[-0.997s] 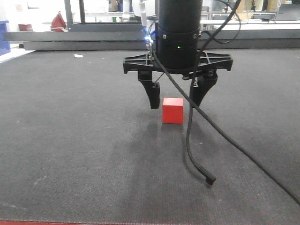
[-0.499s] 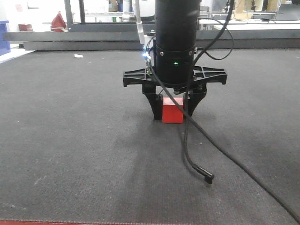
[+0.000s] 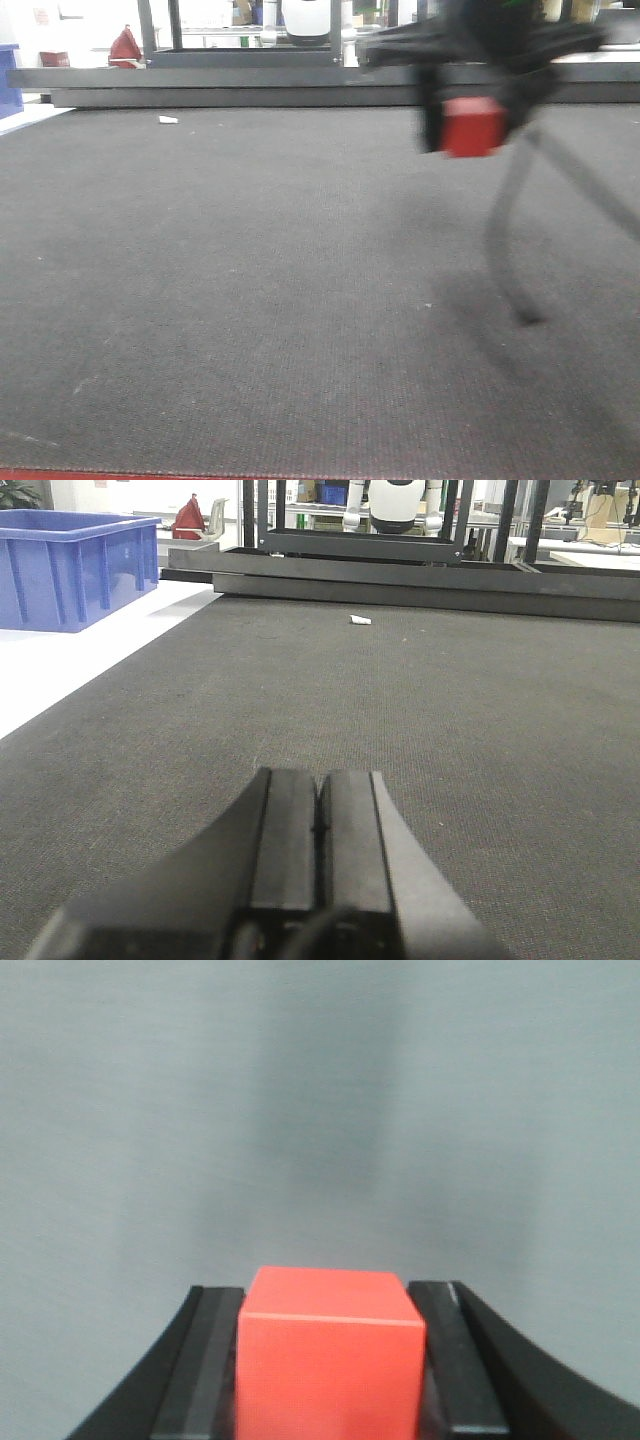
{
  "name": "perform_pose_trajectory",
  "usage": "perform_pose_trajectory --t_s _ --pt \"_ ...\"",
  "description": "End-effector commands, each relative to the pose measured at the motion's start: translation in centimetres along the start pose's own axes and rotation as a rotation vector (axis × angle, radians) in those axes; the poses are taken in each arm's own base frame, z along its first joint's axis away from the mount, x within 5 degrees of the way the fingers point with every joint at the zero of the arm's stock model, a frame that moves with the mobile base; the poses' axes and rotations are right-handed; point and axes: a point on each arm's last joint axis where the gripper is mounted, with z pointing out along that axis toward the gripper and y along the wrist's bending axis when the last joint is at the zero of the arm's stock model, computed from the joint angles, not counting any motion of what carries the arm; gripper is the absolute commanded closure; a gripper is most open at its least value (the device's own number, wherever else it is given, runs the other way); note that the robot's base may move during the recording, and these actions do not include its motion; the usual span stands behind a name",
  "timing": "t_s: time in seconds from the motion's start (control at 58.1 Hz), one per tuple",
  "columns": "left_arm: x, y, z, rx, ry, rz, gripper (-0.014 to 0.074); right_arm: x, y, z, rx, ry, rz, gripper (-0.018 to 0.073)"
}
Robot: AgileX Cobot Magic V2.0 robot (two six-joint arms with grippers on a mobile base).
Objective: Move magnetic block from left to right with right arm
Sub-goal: 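Close the right gripper on the red cube and lift it, then raise the held red cube with the right gripper out of view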
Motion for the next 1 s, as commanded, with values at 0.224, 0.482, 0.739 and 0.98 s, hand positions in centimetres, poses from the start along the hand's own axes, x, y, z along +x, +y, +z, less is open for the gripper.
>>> perform_pose_trajectory --t_s 0.224,0.482,0.739,0.98 --pt "-0.6 0.1 -0.1 -0.004 -0.088 -0.011 0.0722 6.1 -8.6 -7.2 0.023 -0.217 -0.051 0.0323" --pt "-0.6 0.1 -0.1 -0.004 -0.088 -0.011 0.0722 12.9 -10.0 -10.5 0.032 -0.354 -0.048 0.0323" --pt "-0.6 0.1 -0.1 -0.004 -0.088 -0.011 0.0722 18.5 -10.5 -14.2 0.019 -0.562 -0.038 0.0323" --pt "-0.6 0.1 -0.1 -0.004 -0.088 -0.011 0.0722 22.1 -10.9 -18.1 0.007 -0.793 -0.024 0.0323"
